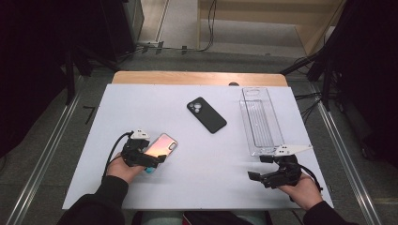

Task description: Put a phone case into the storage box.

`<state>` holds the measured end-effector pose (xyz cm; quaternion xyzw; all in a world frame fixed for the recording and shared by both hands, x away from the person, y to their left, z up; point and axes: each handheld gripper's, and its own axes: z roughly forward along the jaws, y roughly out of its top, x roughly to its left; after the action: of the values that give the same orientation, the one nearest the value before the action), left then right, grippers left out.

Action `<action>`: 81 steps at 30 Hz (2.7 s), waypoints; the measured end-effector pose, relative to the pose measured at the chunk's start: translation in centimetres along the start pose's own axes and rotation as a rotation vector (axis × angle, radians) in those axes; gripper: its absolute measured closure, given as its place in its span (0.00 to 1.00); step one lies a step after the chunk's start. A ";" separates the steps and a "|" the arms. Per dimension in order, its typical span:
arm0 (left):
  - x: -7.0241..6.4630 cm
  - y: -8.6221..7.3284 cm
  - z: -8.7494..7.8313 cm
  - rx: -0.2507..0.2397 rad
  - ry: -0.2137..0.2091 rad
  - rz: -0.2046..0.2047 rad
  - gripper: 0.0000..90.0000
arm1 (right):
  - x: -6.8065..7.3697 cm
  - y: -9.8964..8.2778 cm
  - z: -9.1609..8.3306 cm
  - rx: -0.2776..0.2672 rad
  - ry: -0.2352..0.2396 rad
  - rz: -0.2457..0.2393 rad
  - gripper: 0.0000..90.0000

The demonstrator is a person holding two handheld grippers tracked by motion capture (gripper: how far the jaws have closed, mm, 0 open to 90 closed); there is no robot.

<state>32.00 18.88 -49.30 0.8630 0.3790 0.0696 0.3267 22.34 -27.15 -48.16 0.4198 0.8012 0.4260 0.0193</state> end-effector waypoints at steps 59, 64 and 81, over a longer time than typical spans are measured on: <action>-1.3 0.1 -1.5 -0.120 0.084 -0.023 0.19 | 0.1 0.0 0.1 0.009 -0.002 -0.003 0.09; -2.1 0.9 -2.3 -0.132 0.043 -0.032 0.19 | 0.2 0.0 0.0 0.008 -0.001 -0.005 0.09; -4.1 3.1 -2.3 -0.136 -0.043 -0.100 0.19 | 0.8 0.4 0.4 -0.009 0.009 -0.003 0.09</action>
<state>30.15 15.65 -45.06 0.8200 0.4089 0.0601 0.3959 22.29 -26.18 -47.89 0.4168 0.7999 0.4313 0.0182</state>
